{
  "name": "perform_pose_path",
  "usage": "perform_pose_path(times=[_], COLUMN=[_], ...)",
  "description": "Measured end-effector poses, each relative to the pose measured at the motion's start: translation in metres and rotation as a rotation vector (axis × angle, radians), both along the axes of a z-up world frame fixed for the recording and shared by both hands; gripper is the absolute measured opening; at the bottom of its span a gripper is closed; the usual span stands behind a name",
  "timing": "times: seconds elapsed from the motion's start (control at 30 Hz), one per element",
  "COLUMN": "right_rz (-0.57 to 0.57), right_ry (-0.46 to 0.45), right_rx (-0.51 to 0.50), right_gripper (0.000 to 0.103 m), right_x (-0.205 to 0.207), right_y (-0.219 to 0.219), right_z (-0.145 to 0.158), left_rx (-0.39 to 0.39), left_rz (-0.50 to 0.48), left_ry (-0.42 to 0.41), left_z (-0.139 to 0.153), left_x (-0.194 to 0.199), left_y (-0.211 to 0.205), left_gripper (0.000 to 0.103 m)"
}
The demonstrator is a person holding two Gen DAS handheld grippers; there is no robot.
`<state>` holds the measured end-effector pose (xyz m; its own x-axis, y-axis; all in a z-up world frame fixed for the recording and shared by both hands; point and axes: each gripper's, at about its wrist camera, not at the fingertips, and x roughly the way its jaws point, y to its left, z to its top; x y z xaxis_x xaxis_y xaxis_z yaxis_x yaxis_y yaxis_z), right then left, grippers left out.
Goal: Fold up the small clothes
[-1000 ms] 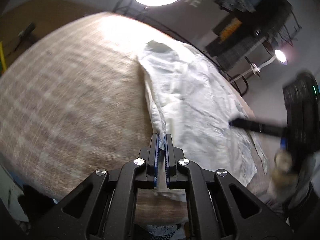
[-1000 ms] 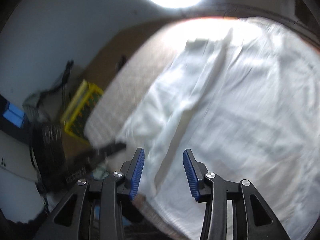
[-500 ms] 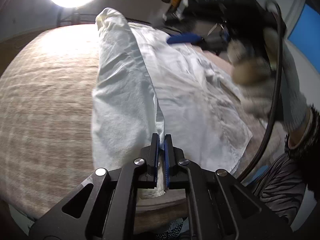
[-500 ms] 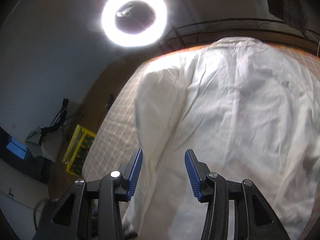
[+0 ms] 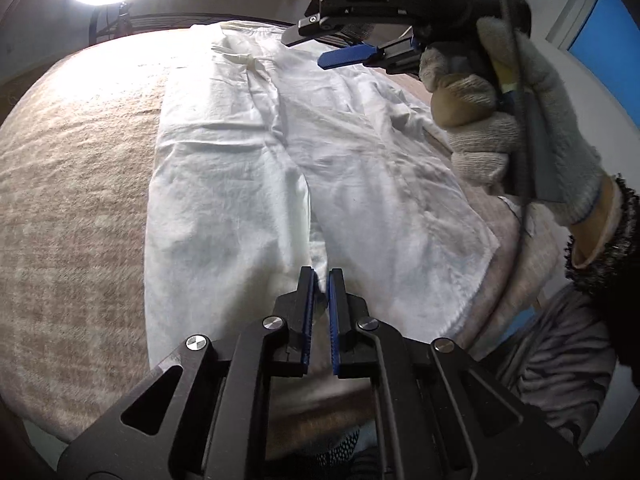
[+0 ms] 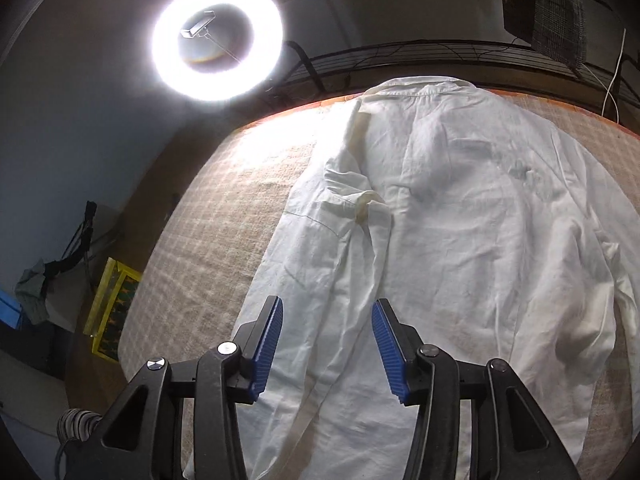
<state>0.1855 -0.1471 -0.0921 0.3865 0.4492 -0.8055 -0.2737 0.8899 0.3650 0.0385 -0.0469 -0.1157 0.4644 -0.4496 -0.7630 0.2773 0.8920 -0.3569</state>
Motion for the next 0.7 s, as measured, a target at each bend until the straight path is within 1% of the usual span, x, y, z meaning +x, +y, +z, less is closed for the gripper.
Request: perform_pose_path(times=[0.03,0.1,0.2,0.3,0.37,0.4,0.43,0.47,0.5,0.57,0.63,0.7], right_rz=[0.0,-0.001,0.0,0.005,0.017,0.025,0.029,0.04,0.051,0.092,0.132,0.166], right_ry=[-0.002,-0.01,-0.016,-0.004,0.016,0.028,0.033,0.035,0.035,0.02,-0.019,-0.036], right_rx=[0.002,0.001,0.01,0.029,0.043,0.048,0.046,0.043,0.038,0.004,-0.051,-0.061], right_gripper=[0.05,0.05,0.05,0.05,0.05,0.05,0.05,0.047,0.045,0.035,0.033,0.031], right_x=[-0.002,-0.007,-0.02,-0.036,-0.049,-0.057,-0.063,-0.07,-0.075,-0.085,-0.092,-0.095], right_y=[-0.002,-0.006,-0.015,-0.023,-0.024,-0.023,-0.021,-0.017,-0.013,0.001,0.017,0.029], right_z=[0.001,0.003,0.006,0.005,0.001,-0.003,-0.005,-0.007,-0.009,-0.014,-0.018,-0.023], left_rx=[-0.017,-0.06,-0.058,-0.016,-0.023,-0.057,-0.096,-0.131,-0.139,-0.102,-0.099,-0.095], left_rz=[-0.006,-0.013,-0.008,0.058,0.124,0.17,0.192,0.211,0.238,0.251,0.246,0.231], left_ry=[0.002,-0.014,-0.042,-0.055,-0.017,0.027,0.06,0.085,0.091,0.066,0.034,0.017], left_z=[0.003,0.011,0.022,0.026,0.02,0.014,0.007,0.002,-0.001,0.0,0.004,0.006], left_x=[-0.005,-0.02,-0.039,-0.043,-0.031,-0.022,-0.015,-0.009,-0.003,0.007,0.019,0.034], left_y=[0.006,0.02,0.04,0.062,0.077,0.086,0.092,0.096,0.098,0.095,0.09,0.084], left_gripper=[0.014,0.019,0.019,0.019,0.019,0.019,0.019,0.019,0.019,0.019,0.019,0.017])
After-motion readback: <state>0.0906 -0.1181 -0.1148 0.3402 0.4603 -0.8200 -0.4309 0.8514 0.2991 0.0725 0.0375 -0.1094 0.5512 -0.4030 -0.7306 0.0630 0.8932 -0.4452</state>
